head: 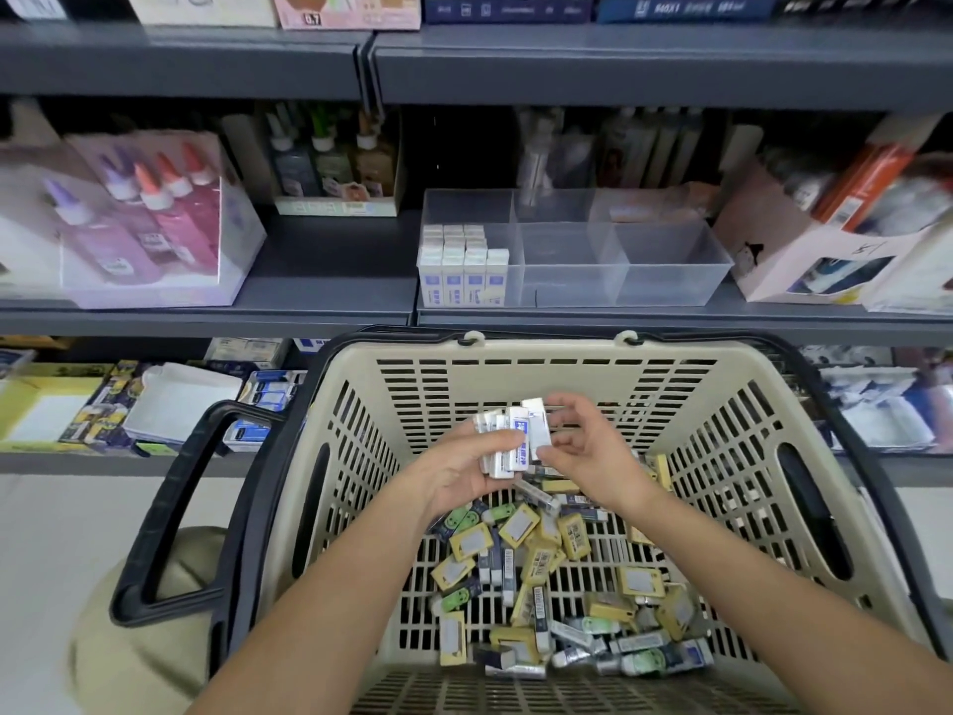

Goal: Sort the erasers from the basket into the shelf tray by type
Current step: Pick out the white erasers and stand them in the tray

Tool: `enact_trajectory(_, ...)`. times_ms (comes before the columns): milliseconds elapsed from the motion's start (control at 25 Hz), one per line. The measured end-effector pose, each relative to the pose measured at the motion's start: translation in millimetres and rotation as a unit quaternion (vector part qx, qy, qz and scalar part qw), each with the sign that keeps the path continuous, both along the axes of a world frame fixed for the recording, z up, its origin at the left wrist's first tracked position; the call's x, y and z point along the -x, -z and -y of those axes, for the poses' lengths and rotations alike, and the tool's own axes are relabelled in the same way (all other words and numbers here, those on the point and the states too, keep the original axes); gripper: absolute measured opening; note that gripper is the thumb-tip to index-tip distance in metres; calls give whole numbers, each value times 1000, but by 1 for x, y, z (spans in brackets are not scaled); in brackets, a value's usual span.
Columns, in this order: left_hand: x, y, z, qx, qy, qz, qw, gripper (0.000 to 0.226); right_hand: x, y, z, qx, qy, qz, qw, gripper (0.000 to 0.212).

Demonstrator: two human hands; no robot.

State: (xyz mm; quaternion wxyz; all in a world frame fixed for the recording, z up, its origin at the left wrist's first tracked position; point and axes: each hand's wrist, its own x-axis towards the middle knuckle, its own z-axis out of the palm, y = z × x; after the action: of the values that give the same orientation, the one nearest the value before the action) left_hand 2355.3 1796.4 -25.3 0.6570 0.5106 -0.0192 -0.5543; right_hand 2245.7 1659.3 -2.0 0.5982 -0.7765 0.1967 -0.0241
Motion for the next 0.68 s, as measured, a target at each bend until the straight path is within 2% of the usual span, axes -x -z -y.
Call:
enact_trajectory(80, 0, -5, 2, 9, -2, 8, 1000, 61, 0, -5, 3, -50, -2, -8, 999, 55)
enact_trajectory(120, -1, -10, 3, 18, -4, 8, 1000, 61, 0, -9, 5, -58, -2, -11, 998, 52)
enact_trajectory(280, -13, -36, 4, 68, -36, 22, 997, 37, -6, -28, 14, -81, 31, 21, 996, 26)
enact_trajectory(400, -27, -65, 6, 51, -63, 102, 991, 39, -19, -50, 20, -86, 31, 48, 995, 15)
enact_trajectory(480, -35, -81, 7, 38, -81, 169, 982, 35, -29, -67, 24, -97, 28, 84, 991, 15)
enact_trajectory(600, -49, -101, 7, 48, -111, 241, 963, 29, -50, -93, 31, -25, 8, 127, 992, 28)
enact_trajectory(680, -59, -110, 7, 50, -128, 276, 951, 30, -66, -104, 35, 19, 13, 128, 991, 27)
